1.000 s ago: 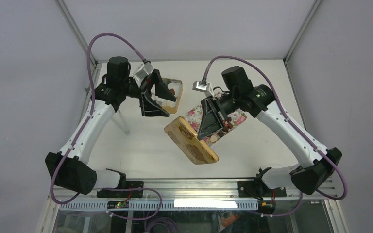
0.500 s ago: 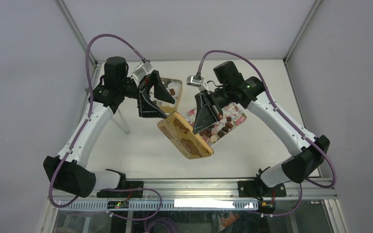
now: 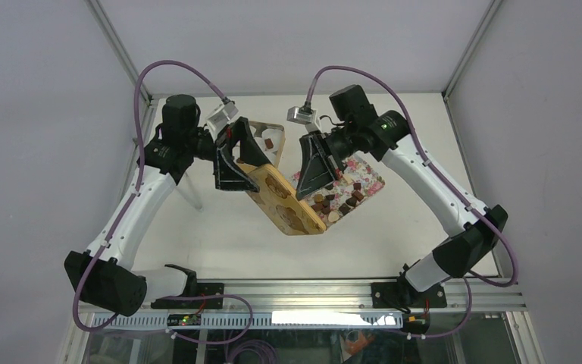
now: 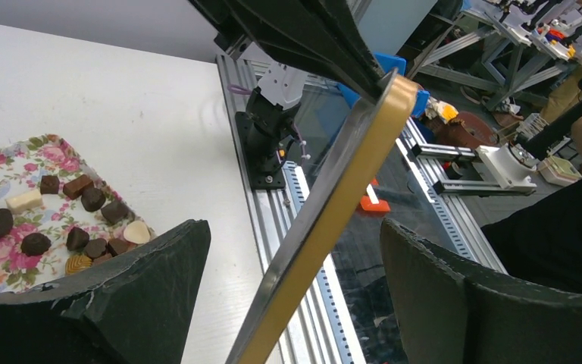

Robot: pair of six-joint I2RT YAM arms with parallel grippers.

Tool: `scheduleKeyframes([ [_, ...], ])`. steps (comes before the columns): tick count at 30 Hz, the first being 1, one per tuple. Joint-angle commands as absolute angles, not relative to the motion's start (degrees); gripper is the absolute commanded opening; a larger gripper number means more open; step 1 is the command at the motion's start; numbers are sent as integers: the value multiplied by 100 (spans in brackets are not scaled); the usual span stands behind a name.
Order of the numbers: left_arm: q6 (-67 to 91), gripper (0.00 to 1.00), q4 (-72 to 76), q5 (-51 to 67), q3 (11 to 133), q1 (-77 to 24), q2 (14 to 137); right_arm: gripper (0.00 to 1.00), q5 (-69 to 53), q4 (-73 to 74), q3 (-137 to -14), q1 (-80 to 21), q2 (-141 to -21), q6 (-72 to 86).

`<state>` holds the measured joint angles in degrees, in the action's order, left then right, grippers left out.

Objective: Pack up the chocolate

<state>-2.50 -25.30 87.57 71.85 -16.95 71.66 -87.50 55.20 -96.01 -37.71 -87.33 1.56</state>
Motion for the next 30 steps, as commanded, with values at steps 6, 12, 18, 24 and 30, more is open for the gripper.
scheduleKeyframes([
  [6,-44,82,-2365,9870,7117,-1930,6811,0,-9798,5173,-10219,-3478,-9191,-186],
  [12,-10,68,-2357,9873,7082,-1991,6872,0,-9793,5152,-10421,-3372,-9349,-227],
  [18,140,38,-2361,9866,7188,-1995,7029,0,-9798,5138,-10426,-3257,-9323,-228],
  [24,320,1,-2356,9858,7341,-1995,7212,0,-9793,5161,-10245,-3252,-9299,-239],
  [30,588,0,-2324,9784,7461,-1995,7332,0,-9712,5322,-10205,-3168,-9295,-280],
])
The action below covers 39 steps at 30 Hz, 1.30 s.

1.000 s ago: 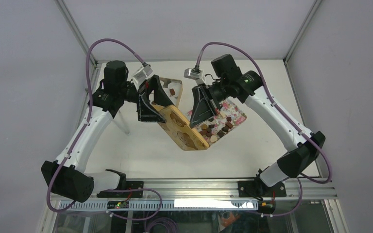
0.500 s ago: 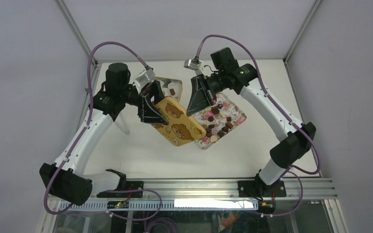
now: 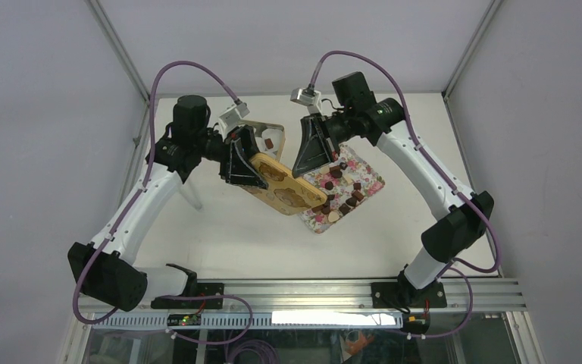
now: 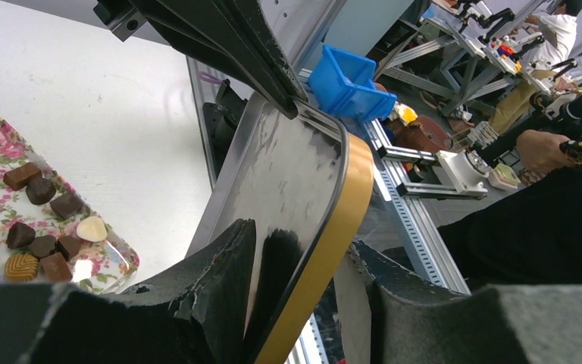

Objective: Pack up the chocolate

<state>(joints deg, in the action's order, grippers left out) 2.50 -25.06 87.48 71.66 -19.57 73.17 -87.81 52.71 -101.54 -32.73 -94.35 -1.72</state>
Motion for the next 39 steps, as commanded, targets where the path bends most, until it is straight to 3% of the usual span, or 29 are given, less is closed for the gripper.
scheduleKeyframes([
  [1,650,0,-2326,9750,7473,-1995,7352,0,-9701,5330,-10198,-3160,-9284,-285],
  [14,594,0,-2308,9613,7510,-1995,7415,0,-9796,6017,-10222,-3277,-9312,-864],
  [15,594,13,-2303,9618,7514,-1995,7418,0,-9798,6313,-10311,-3284,-9355,-1099],
  [16,595,33,-2311,9617,7515,-1995,7426,0,-9796,6636,-10417,-3287,-9398,-1340],
  [17,579,42,-2309,9626,7510,-1995,7420,0,-9796,6948,-10508,-3291,-9433,-1567],
  [19,536,52,-2309,9617,7483,-1995,7399,0,-9791,7271,-10585,-3312,-9440,-1766],
  [25,501,48,-2310,9623,7477,-1995,7438,0,-9798,8256,-10861,-3468,-9646,-2507],
  [30,480,62,-2311,9637,7427,-1995,7447,0,-9800,10028,-11486,-3497,-10126,-3950],
  [34,333,64,-2296,9712,7317,-1995,7378,0,-9800,10133,-11628,-3507,-10189,-4106],
  [38,273,51,-2297,9850,7253,-1995,7352,0,-9800,10132,-11726,-3498,-10213,-4063],
  [39,273,38,-2295,9850,7243,-1995,7348,0,-9800,10132,-11740,-3496,-10224,-4044],
])
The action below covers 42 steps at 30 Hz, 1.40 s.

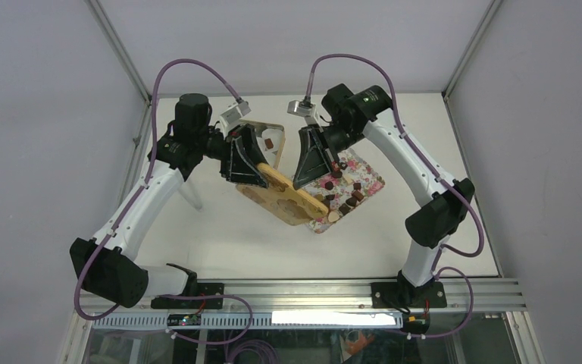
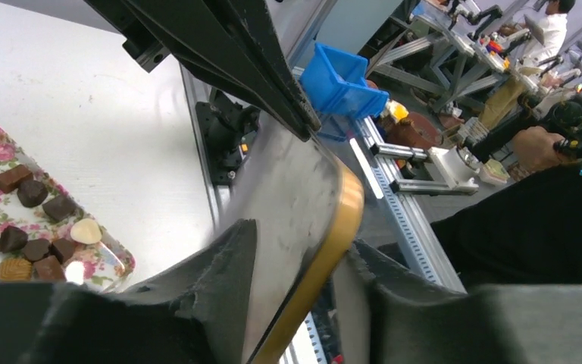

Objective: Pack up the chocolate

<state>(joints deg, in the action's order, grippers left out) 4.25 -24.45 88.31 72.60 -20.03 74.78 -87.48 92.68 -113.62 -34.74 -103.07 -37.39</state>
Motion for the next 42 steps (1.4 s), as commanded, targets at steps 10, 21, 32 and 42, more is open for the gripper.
scheduleKeyframes([
  [10,438,0,-2309,9638,7242,-1995,7405,0,-9801,10129,-11716,-3475,-10233,-3937],
  [21,1052,0,-2304,9031,7310,-1727,7341,99,-9783,10083,-11327,-2014,-9841,-3534],
  [32,2729,0,-2308,7607,7651,-759,7406,99,-9505,9417,-11403,-1281,-9847,-2536],
  [42,2448,0,-2563,6138,7991,-509,6845,99,-3854,6478,-11804,-2737,-8875,796],
])
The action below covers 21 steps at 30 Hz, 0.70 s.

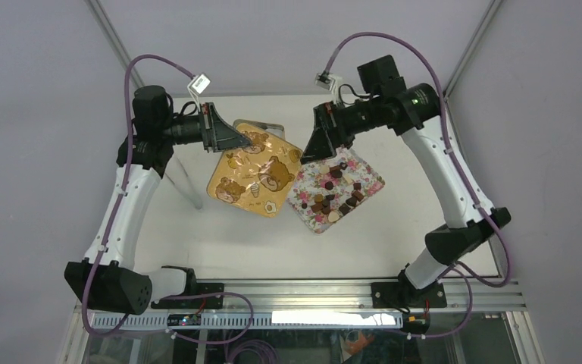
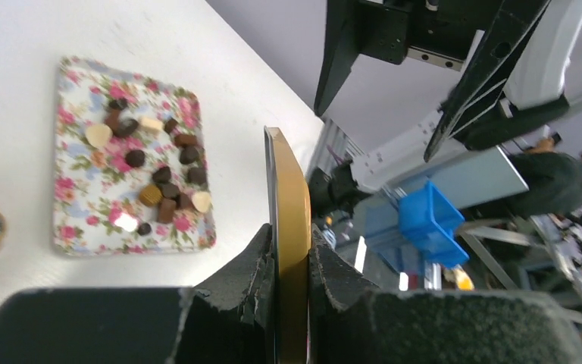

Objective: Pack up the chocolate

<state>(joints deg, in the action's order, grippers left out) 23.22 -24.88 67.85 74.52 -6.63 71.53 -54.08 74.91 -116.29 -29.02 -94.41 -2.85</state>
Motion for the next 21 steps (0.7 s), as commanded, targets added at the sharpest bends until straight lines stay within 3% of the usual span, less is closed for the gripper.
scheduleKeyframes([
  [1,2493,0,-2674,6081,8091,-468,6898,99,-3624,6201,-11585,-2732,-8749,973],
  [5,3113,0,-2799,6086,8336,-83,7283,99,-3068,4355,-9871,-2733,-7944,2157],
  [10,4138,0,-2186,6048,8071,254,7512,99,-3335,608,-7135,-2809,-7173,4416],
  [15,5667,0,-358,6287,7351,503,7615,99,-3538,-1052,-6590,-2972,-7508,5150],
  [21,6371,0,663,6347,7049,626,7784,99,-3956,-2587,-6588,-3131,-8450,6066],
])
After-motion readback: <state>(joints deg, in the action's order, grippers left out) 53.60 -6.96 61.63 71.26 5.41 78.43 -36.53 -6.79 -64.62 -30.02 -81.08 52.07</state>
